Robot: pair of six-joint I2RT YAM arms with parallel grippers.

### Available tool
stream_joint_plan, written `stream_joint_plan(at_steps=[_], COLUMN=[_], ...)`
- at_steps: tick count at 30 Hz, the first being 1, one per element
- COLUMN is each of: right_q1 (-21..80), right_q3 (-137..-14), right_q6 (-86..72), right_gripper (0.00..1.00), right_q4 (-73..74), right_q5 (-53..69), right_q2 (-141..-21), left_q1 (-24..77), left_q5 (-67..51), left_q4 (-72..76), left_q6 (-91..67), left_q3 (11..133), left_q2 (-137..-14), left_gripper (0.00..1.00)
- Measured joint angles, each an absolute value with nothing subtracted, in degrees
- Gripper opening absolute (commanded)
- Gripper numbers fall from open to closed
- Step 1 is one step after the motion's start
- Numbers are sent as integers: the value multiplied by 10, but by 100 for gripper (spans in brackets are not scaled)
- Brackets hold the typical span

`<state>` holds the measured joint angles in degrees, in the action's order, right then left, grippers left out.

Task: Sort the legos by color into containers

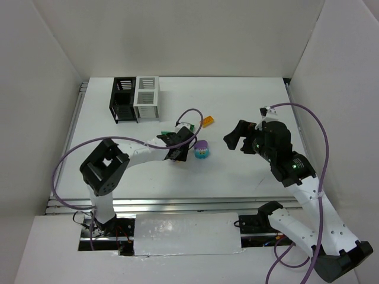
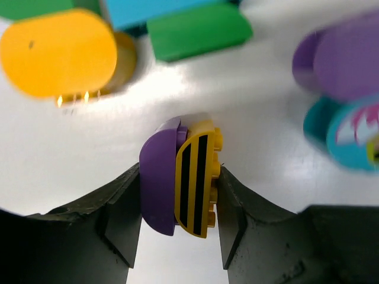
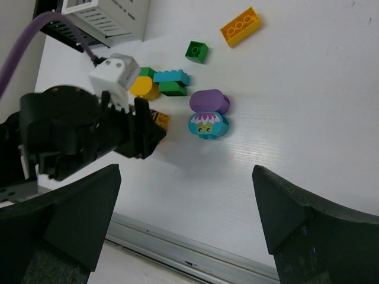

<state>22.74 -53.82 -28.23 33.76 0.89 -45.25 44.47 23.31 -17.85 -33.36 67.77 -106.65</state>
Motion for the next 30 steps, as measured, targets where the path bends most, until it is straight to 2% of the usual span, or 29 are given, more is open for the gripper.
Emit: stream_joint_plan(at_steps=[3, 6, 9, 13, 26, 30], right_q1=[227, 228, 228, 242, 438, 459], right_q3=[-538, -538, -539, -548, -550, -550], right_q6=[-288, -303, -321, -350, -441, -452], right_gripper=[100, 100, 99, 91, 83, 64], right_q4=[333, 322, 308, 296, 229, 217], right_q5=[9, 8, 15, 64, 114, 112], right_q2=[-453, -452, -454, -489, -581, -597], left_q1=[468, 492, 504, 509, 537, 541], left_q5=[241, 218, 171, 114, 24, 11], left_q4=[-200, -181, -100, -8, 77, 83], left_q6=[-332, -321, -295, -265, -201, -193], left_q3=[648, 605, 540, 460, 400, 397], left_q2=[-1003, -890, -757, -627, -572, -555], left_gripper=[0, 0, 0, 0, 0, 0])
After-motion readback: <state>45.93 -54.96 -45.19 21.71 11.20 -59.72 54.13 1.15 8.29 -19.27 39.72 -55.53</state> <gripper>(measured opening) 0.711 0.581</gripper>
